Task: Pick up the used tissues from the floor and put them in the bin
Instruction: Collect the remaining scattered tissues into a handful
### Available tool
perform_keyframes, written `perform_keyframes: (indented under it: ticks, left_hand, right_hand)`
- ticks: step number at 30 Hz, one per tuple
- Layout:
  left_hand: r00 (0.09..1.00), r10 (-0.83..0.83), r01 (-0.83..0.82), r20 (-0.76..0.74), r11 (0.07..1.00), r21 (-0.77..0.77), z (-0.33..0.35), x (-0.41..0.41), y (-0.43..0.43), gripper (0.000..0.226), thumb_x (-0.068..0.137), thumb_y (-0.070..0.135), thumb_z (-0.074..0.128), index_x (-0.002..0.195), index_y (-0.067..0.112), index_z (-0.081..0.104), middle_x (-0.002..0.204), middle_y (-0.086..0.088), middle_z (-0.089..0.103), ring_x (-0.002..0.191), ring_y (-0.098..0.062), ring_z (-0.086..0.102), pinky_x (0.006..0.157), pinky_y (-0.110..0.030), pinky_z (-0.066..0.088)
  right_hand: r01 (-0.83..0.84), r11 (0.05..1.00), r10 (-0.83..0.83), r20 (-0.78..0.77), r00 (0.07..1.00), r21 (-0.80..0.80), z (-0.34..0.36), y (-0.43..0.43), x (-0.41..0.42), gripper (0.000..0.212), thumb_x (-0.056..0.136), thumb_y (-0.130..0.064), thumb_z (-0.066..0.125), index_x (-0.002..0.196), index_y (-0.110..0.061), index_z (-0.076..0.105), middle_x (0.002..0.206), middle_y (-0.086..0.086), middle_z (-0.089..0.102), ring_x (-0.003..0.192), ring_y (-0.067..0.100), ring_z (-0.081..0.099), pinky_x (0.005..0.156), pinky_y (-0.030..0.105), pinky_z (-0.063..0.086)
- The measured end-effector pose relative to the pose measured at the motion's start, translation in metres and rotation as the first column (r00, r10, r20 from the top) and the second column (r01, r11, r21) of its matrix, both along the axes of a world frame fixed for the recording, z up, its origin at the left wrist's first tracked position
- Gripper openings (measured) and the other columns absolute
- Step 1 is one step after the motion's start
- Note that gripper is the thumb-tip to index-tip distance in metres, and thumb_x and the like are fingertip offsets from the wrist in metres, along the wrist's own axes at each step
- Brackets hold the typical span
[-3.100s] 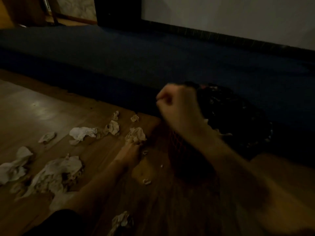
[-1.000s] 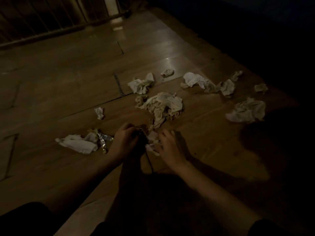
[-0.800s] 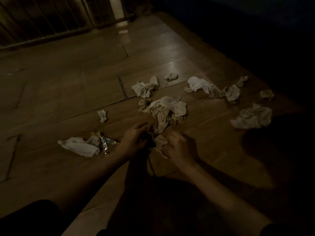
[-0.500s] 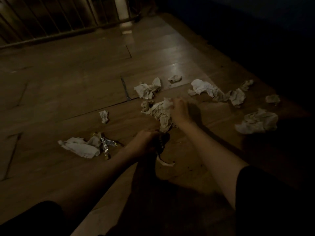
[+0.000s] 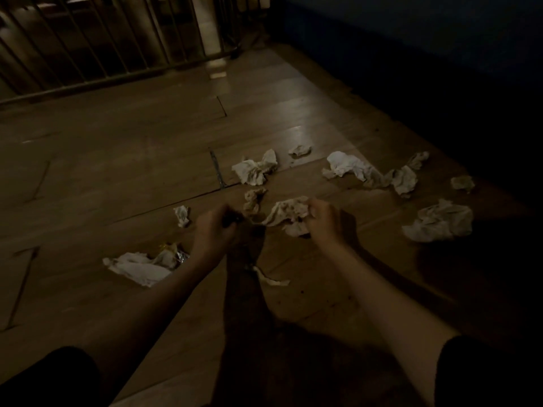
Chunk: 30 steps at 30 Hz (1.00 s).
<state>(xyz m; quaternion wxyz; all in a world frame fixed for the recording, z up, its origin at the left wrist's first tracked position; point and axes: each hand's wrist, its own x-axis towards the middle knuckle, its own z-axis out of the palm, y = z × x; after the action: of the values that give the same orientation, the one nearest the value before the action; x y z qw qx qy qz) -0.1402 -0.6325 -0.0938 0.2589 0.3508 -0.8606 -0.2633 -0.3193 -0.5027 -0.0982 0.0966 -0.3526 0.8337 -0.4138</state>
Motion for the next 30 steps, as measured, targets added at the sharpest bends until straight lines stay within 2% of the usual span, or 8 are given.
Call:
perform_keyframes:
  ticks: [3,7,9,14,19,23,27,30]
  left_hand:
    - [0.998,0.055,-0.054,-0.011,0.996,0.071,0.01,-0.024,-0.014,0.037,0.083,-0.001,0.057,0.116,0.015,0.054,0.097,-0.007,0.065,0.086,-0.018,0.06,0.059,-0.022,0.044]
    - [0.971,-0.049,0.038,0.234,0.998,0.049,0.007,-0.065,-0.031,0.072,0.079,-0.008,0.053,0.14,0.023,0.033,0.135,-0.018,0.047,0.11,-0.036,0.055,0.069,-0.034,0.046]
    - [0.916,-0.146,0.112,0.374,0.987,0.111,0.004,-0.08,-0.035,0.08,0.079,-0.012,0.051,0.145,0.023,0.023,0.144,-0.019,0.035,0.112,-0.039,0.051,0.069,-0.034,0.044]
    - [0.815,-0.217,0.156,0.536,0.975,0.158,-0.001,-0.092,-0.04,0.041,0.082,-0.007,0.056,0.121,0.002,0.057,0.124,-0.021,0.06,0.109,-0.033,0.058,0.082,-0.038,0.049]
    - [0.911,-0.212,0.192,0.353,0.977,0.092,0.002,-0.062,-0.033,0.029,0.074,-0.009,0.06,0.099,0.003,0.069,0.099,-0.013,0.069,0.089,-0.026,0.064,0.068,-0.038,0.052]
    - [0.963,-0.139,0.145,0.232,0.989,-0.009,0.006,-0.013,-0.047,0.024,0.071,-0.006,0.066,0.094,0.0,0.071,0.091,-0.019,0.072,0.083,-0.03,0.066,0.071,-0.037,0.052]
    - [0.977,-0.056,0.031,0.203,0.991,0.127,-0.002,0.053,-0.069,0.031,0.072,-0.005,0.068,0.101,0.009,0.068,0.094,-0.017,0.069,0.086,-0.031,0.067,0.071,-0.037,0.052]
    - [0.969,0.043,-0.041,0.245,0.999,-0.015,-0.006,0.097,-0.06,0.034,0.07,0.0,0.069,0.104,0.006,0.067,0.094,-0.017,0.066,0.084,-0.027,0.064,0.07,-0.033,0.049]
  right_hand:
    - [0.092,0.992,-0.089,0.038,0.995,-0.084,0.02,0.012,-0.022,0.023,0.088,-0.001,0.055,0.107,-0.003,0.067,0.095,0.01,0.069,0.086,0.016,0.058,0.046,-0.003,0.034]
    - [0.133,0.983,-0.13,0.032,0.991,-0.129,0.03,0.037,-0.058,0.023,0.086,-0.005,0.057,0.106,-0.009,0.068,0.094,0.008,0.07,0.091,0.021,0.063,0.062,0.017,0.047]
    - [0.183,0.981,-0.184,-0.011,0.983,-0.065,0.033,0.055,-0.072,0.018,0.086,-0.008,0.059,0.101,-0.01,0.07,0.084,0.004,0.065,0.082,0.016,0.058,0.052,0.007,0.041]
    - [0.175,0.985,-0.175,-0.003,0.985,0.003,0.027,0.079,-0.076,0.019,0.083,-0.003,0.059,0.096,-0.013,0.069,0.094,0.011,0.07,0.09,0.027,0.065,0.069,0.031,0.055]
    - [-0.025,0.992,0.026,0.0,1.0,0.123,0.032,0.062,-0.005,0.034,0.089,0.004,0.05,0.121,-0.007,0.06,0.115,0.007,0.062,0.11,0.023,0.056,0.058,-0.008,0.032]
    - [-0.231,0.97,0.232,0.001,0.973,0.069,0.001,0.025,0.06,0.04,0.079,0.01,0.052,0.111,-0.011,0.065,0.112,0.012,0.067,0.108,0.026,0.06,0.091,0.038,0.052]
    - [-0.292,0.939,0.305,-0.047,0.951,0.182,-0.021,0.023,0.11,0.032,0.084,-0.009,0.054,0.115,-0.016,0.056,0.127,0.009,0.051,0.119,0.029,0.045,0.098,0.046,0.045]
    - [-0.265,0.937,0.305,-0.165,0.938,0.228,-0.032,0.029,0.118,0.036,0.081,-0.025,0.064,0.114,-0.016,0.054,0.125,0.008,0.05,0.117,0.031,0.042,0.095,0.045,0.046]
